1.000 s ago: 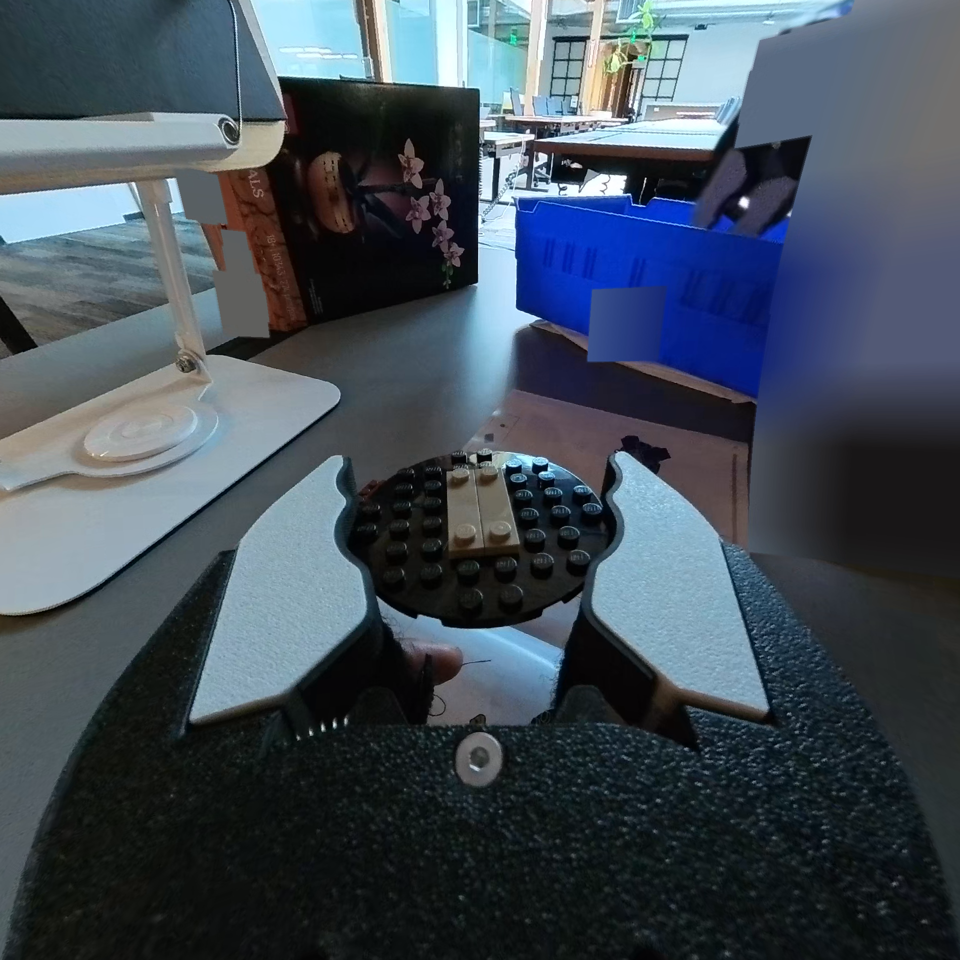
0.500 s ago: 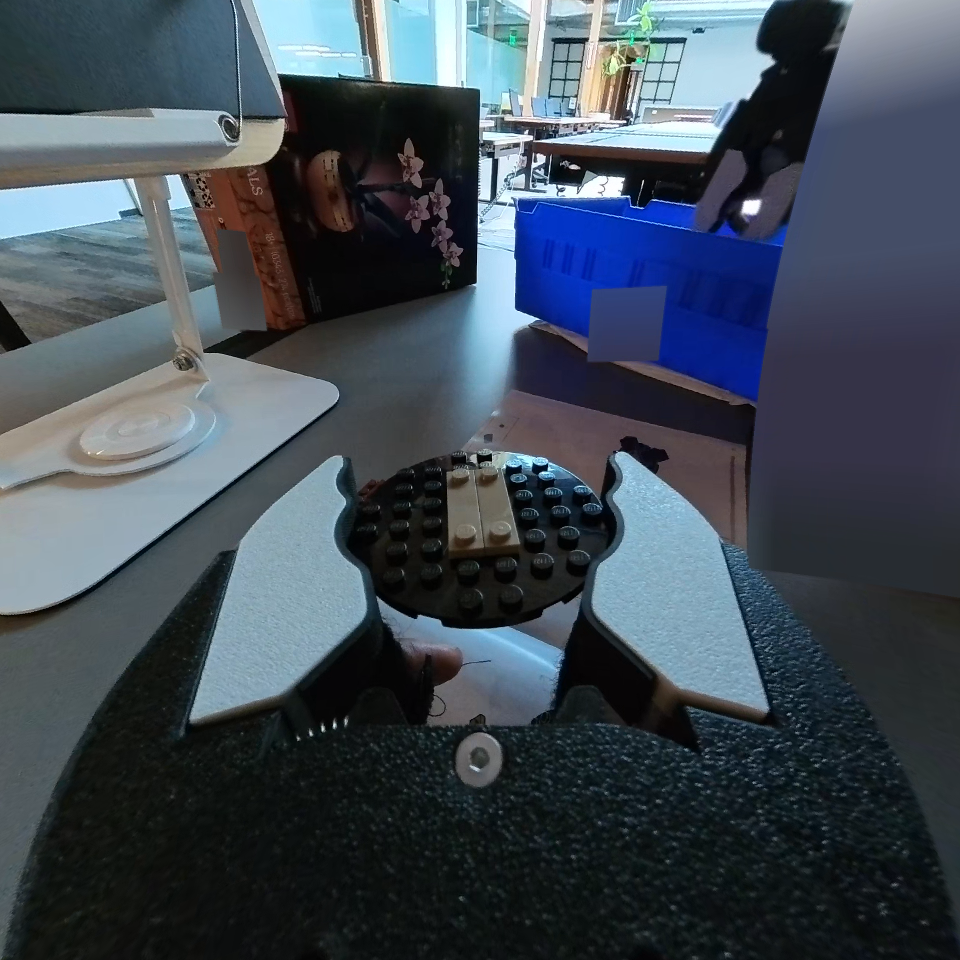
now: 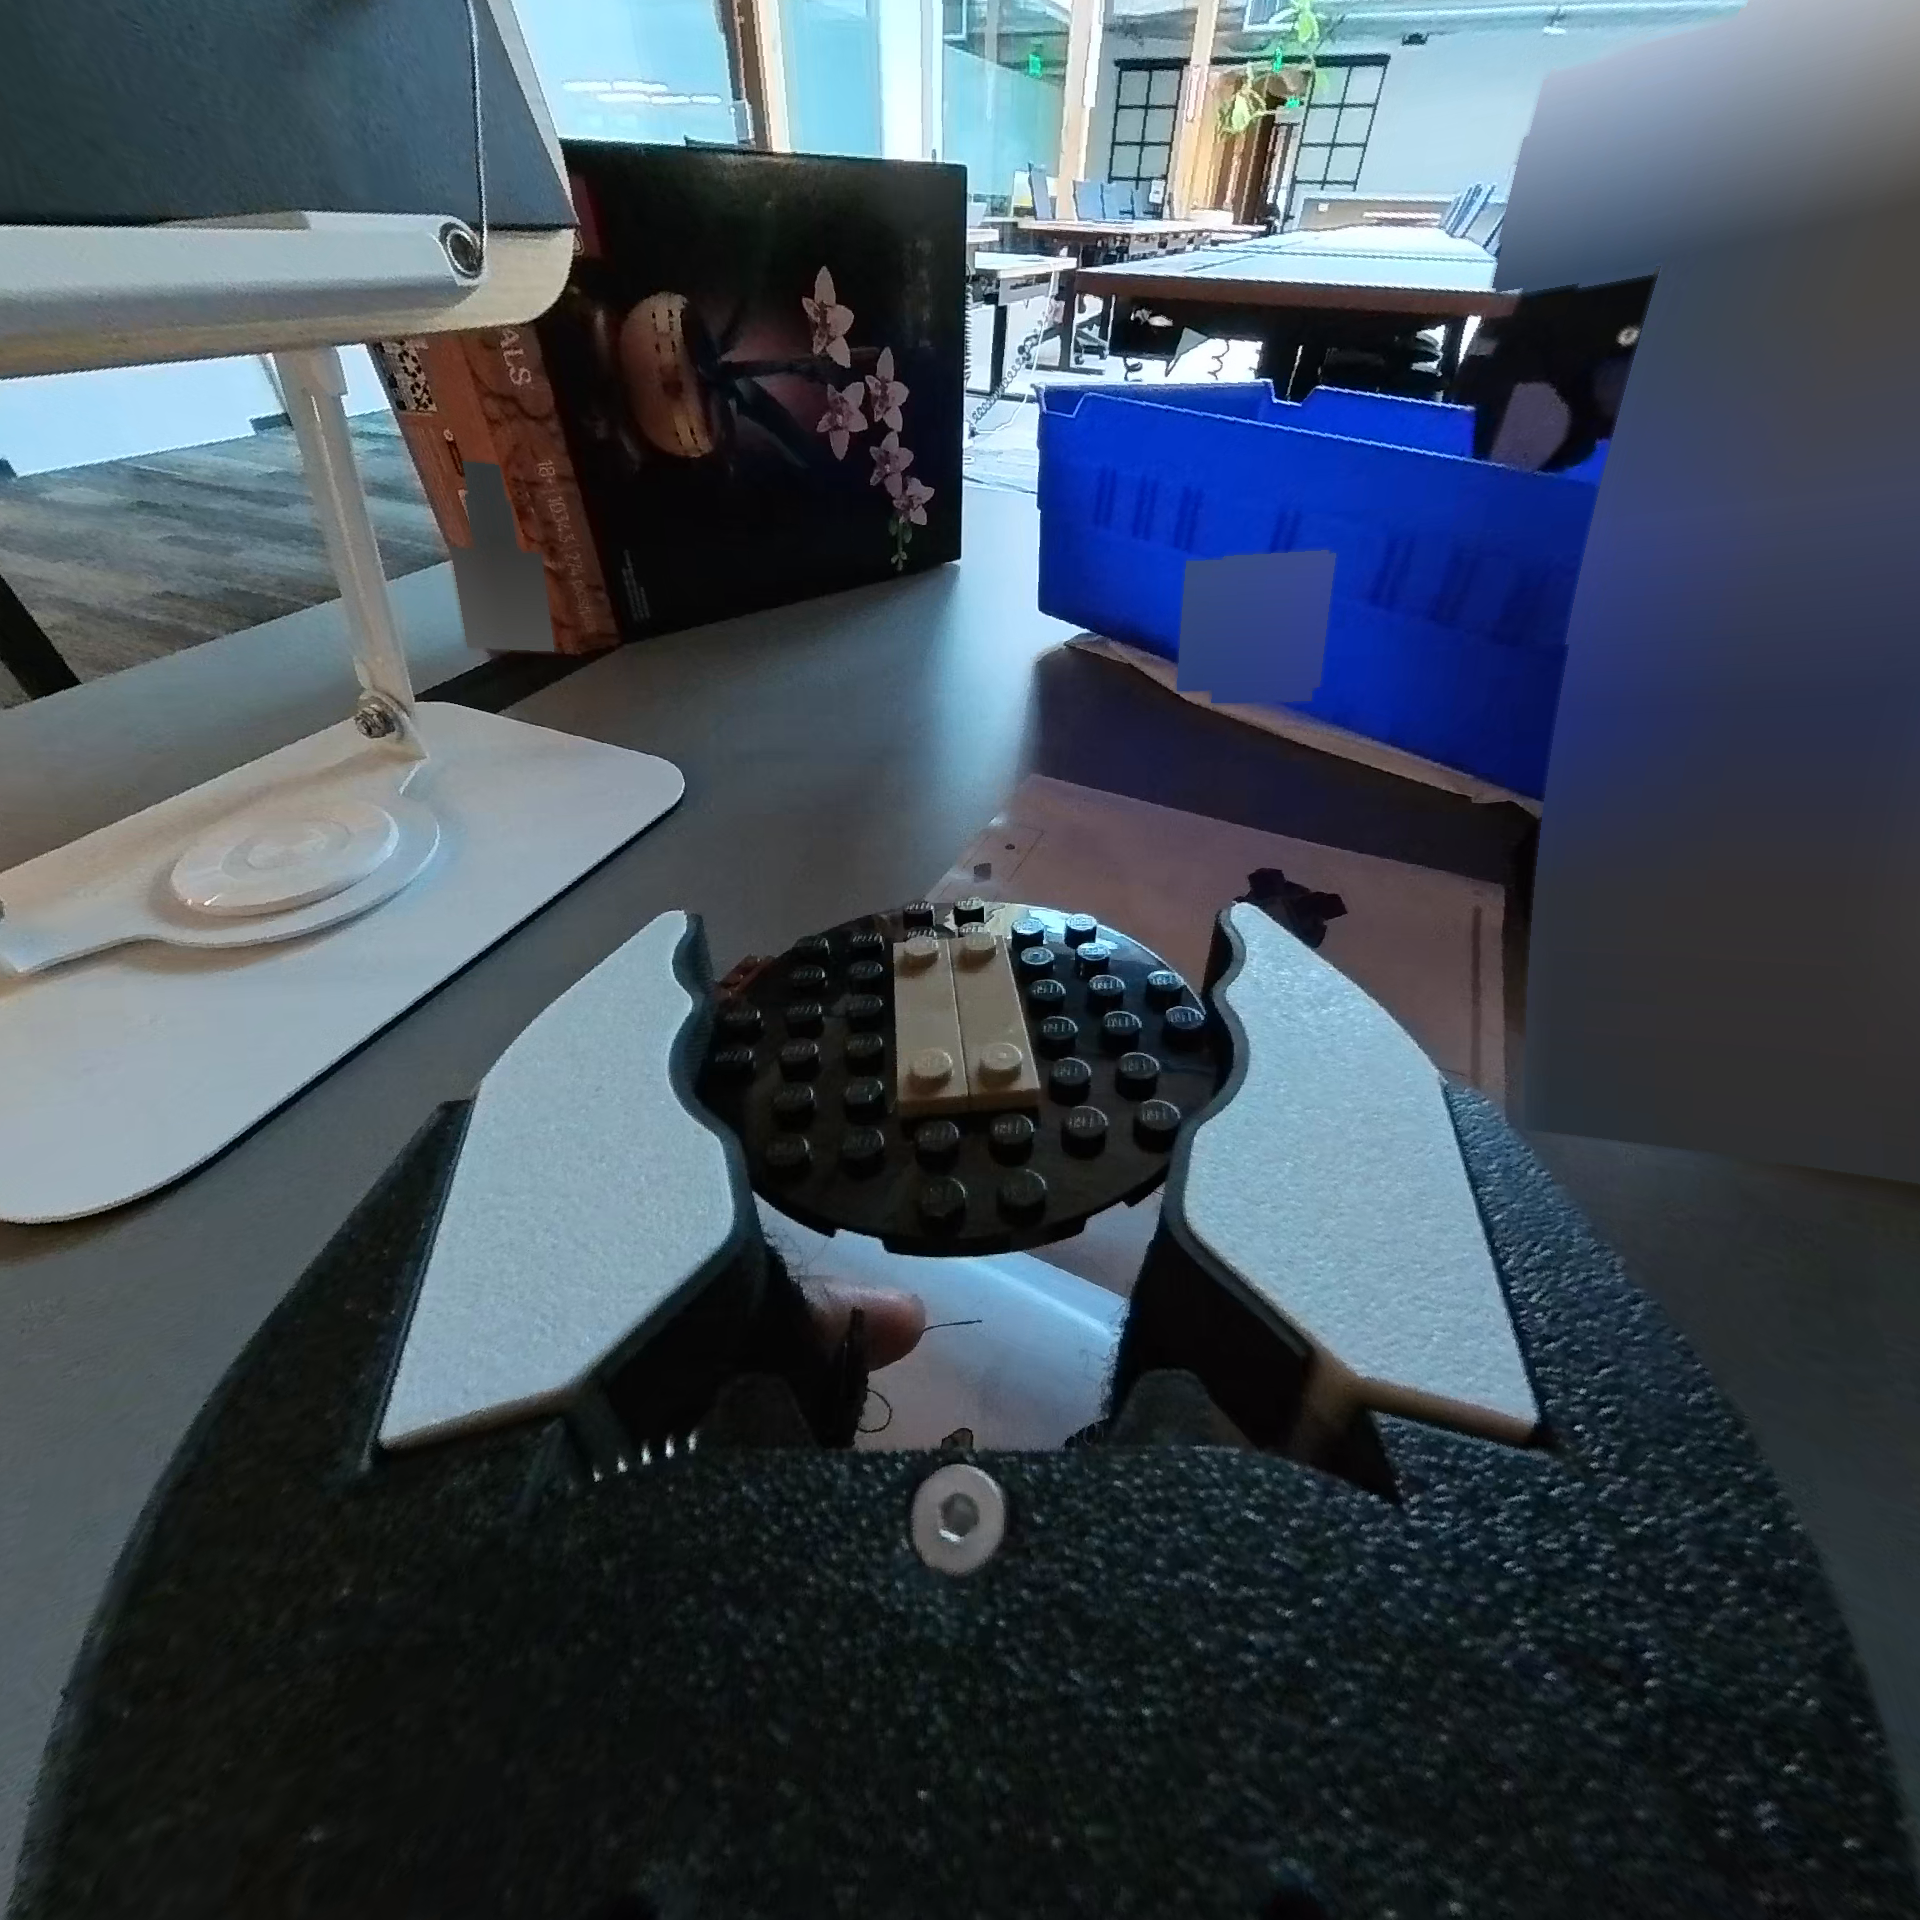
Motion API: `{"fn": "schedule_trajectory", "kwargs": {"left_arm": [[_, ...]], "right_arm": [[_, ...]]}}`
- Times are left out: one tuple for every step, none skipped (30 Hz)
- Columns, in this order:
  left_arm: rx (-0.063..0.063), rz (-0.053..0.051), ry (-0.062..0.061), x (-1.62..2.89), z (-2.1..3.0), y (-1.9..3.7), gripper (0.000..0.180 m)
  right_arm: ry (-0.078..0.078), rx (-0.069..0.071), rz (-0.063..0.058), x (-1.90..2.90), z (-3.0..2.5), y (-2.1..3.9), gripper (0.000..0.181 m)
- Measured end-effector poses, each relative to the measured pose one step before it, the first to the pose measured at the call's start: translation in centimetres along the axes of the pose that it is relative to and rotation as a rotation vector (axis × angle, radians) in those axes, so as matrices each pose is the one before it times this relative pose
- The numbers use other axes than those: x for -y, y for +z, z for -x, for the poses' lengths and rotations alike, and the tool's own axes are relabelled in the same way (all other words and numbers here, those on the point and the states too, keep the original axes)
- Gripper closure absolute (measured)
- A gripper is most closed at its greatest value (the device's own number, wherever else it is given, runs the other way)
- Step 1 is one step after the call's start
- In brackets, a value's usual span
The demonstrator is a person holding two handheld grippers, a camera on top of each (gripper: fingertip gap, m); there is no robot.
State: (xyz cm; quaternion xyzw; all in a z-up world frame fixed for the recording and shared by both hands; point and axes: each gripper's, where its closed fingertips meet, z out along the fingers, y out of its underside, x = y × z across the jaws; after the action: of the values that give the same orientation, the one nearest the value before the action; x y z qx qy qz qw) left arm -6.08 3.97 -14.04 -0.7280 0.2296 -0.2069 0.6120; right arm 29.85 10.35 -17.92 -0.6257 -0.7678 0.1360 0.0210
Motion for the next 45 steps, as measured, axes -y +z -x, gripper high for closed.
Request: {"fn": "schedule_trajectory", "kwargs": {"left_arm": [[0.0002,0.0016,0.0007,-0.005,0.001,0.028,0.091],[-0.0004,0.0025,-0.001,0.008,0.02,0.038,0.091],[-0.0005,0.0018,-0.0013,-0.014,0.019,0.035,0.091],[0.0001,0.0003,-0.0005,-0.011,-0.018,-0.04,0.091],[0.0008,-0.0009,0.001,-0.03,0.007,-0.002,0.091],[0.0005,-0.0015,0.0019,-0.003,0.009,-0.002,0.091],[0.0002,-0.0009,0.0014,0.034,0.01,0.017,0.091],[0.0001,0.0003,0.0003,0.021,-0.072,-0.026,0.091],[-0.0002,0.0011,-0.0003,-0.021,0.007,0.01,0.091],[-0.0002,0.001,-0.0009,0.004,-0.008,-0.025,0.091],[0.0003,-0.0001,-0.0007,-0.015,0.026,0.022,0.091],[0.0002,-0.0008,-0.0004,0.001,0.014,0.009,0.091],[-0.0005,-0.0006,-0.0011,0.02,-0.004,0.018,0.091],[-0.0005,-0.0003,-0.0015,0.013,0.034,-0.013,0.091],[-0.0008,-0.0004,-0.0008,-0.016,0.022,-0.009,0.091],[-0.0002,-0.0008,0.0001,-0.009,0.042,0.002,0.091],[0.0001,-0.0009,0.0007,0.009,-0.014,-0.004,0.091],[-0.0004,-0.0002,0.0004,0.005,0.008,0.017,0.091],[-0.0006,0.0005,0.0002,0.013,-0.021,-0.009,0.091],[-0.0002,0.0006,0.0004,-0.008,-0.063,-0.058,0.091],[-0.0001,0.0009,0.0005,-0.032,-0.006,0.054,0.091],[0.0001,0.0009,0.0004,-0.014,0.012,0.039,0.091],[0.0,0.0011,-0.0004,0.003,-0.017,0.038,0.091],[0.0,0.0014,-0.001,-0.001,-0.028,-0.024,0.091],[-0.0008,0.0015,-0.0003,-0.031,-0.005,0.036,0.091],[-0.0019,0.0011,0.0003,-0.017,-0.007,0.031,0.091],[-0.0012,0.0016,0.0005,-0.023,-0.004,0.034,0.091],[-0.0011,0.001,0.0011,-0.002,-0.05,-0.001,0.091],[-0.0007,0.0005,0.001,-0.024,-0.018,0.012,0.091],[-0.0003,-0.0003,0.001,0.003,0.011,-0.004,0.091],[-0.0007,-0.0004,0.0005,0.024,-0.005,-0.001,0.091],[-0.0009,-0.0005,-0.0001,0.032,-0.017,-0.023,0.091],[-0.0004,-0.0009,-0.0004,0.016,-0.039,-0.021,0.091],[-0.0008,-0.0006,0.0,0.001,0.001,0.022,0.091],[-0.0006,-0.0001,-0.0005,-0.01,-0.009,-0.011,0.091],[-0.0009,0.0,-0.0001,-0.014,-0.002,0.033,0.091],[-0.0012,0.0,0.0006,-0.001,-0.026,-0.002,0.091],[-0.0014,0.0005,0.0013,-0.014,-0.011,0.012,0.091],[-0.0012,0.0011,0.0011,-0.03,0.011,0.019,0.091],[-0.0011,0.0015,0.0011,-0.01,-0.035,-0.016,0.091],[-0.0006,0.0014,0.0017,-0.025,-0.055,0.012,0.091],[0.0,0.0012,0.002,-0.014,-0.024,0.007,0.091],[0.0,0.0015,0.0022,-0.004,-0.011,0.019,0.091],[-0.0006,0.0021,0.0021,-0.034,0.006,0.001,0.091],[-0.001,0.0025,0.0021,-0.026,-0.024,0.014,0.091]], "right_arm": [[-0.0036,0.0082,0.0039,0.174,0.349,0.138,0.147],[-0.0072,-0.0063,0.0063,0.148,0.168,0.149,0.147],[-0.0108,0.0002,0.0058,0.187,0.296,0.187,0.145],[-0.0097,0.0038,-0.0023,0.389,0.356,0.214,0.142],[-0.0064,0.0008,-0.0084,0.498,0.302,0.188,0.141],[-0.0058,-0.0031,-0.014,0.61,0.184,0.168,0.141],[-0.0099,-0.0021,-0.0204,0.554,0.123,0.122,0.141],[-0.0137,0.0009,-0.0292,0.757,0.206,0.148,0.14],[-0.0101,-0.003,-0.0314,0.721,0.068,0.116,0.14],[-0.0028,-0.0126,-0.0136,0.423,-0.142,0.154,0.14],[0.0004,-0.0142,0.0097,0.023,-0.222,0.204,0.139],[-0.0033,-0.009,0.0224,-0.235,-0.174,0.279,0.137],[-0.0068,-0.0008,0.0206,-0.249,-0.077,0.351,0.137],[-0.0068,0.0044,0.0116,-0.151,-0.013,0.355,0.14],[-0.0012,0.0043,0.0045,-0.096,-0.033,0.253,0.139],[0.0115,0.0081,-0.0104,0.056,-0.02,-0.001,0.139],[0.013,-0.0133,-0.0137,0.042,-0.292,-0.166,0.14],[0.0086,-0.0279,-0.0025,-0.208,-0.517,-0.209,0.14],[0.0117,0.0005,0.004,-0.34,-0.155,-0.305,0.14],[0.0173,0.0003,-0.0107,-0.19,-0.205,-0.419,0.14],[0.0217,-0.0217,-0.0188,-0.077,-0.312,-0.588,0.14],[0.0192,-0.0269,-0.0039,-0.276,-0.558,-0.595,0.14],[0.0162,-0.045,0.0115,-0.489,-0.72,-0.58,0.14],[0.0141,-0.0763,0.0251,-0.646,-1.201,-0.576,0.14],[0.0156,-0.0837,0.0395,-0.825,-1.337,-0.495,0.14],[0.0129,-0.0633,0.0518,-0.966,-1.057,-0.334,0.14],[0.0046,-0.0369,0.0403,-0.774,-0.647,-0.172,0.14],[-0.0003,0.0023,0.0245,-0.53,-0.004,-0.073,0.14],[0.0025,0.0576,0.0114,-0.351,0.83,-0.016,0.14],[0.0076,0.0744,-0.0004,-0.125,1.088,0.067,0.14],[0.0074,0.0326,-0.017,0.212,0.511,0.137,0.14],[0.0075,0.0113,-0.02,0.326,0.26,0.195,0.14],[0.007,0.0314,-0.0085,0.192,0.601,0.201,0.14],[0.0011,0.0335,-0.0097,0.237,0.703,0.228,0.14],[-0.0041,0.0218,-0.0109,0.298,0.536,0.22,0.14],[-0.0016,0.0162,-0.0065,0.216,0.378,0.19,0.14],[0.0073,0.0028,-0.0016,0.065,0.023,0.079,0.139],[0.0154,-0.0151,-0.0085,0.136,-0.434,-0.045,0.136],[0.0243,-0.0203,-0.0162,0.172,-0.671,-0.165,0.13],[0.0294,-0.0115,-0.021,0.224,-0.685,-0.244,0.125],[0.03,-0.0196,-0.0267,0.407,-0.851,-0.261,0.12],[0.0276,-0.0394,-0.0327,0.536,-1.135,-0.308,0.117],[0.0247,-0.0443,-0.0298,0.62,-1.19,-0.172,0.117],[0.0198,-0.0449,-0.0285,0.671,-1.194,-0.022,0.117],[0.0179,-0.0322,-0.0219,0.61,-1.012,0.184,0.12]]}}
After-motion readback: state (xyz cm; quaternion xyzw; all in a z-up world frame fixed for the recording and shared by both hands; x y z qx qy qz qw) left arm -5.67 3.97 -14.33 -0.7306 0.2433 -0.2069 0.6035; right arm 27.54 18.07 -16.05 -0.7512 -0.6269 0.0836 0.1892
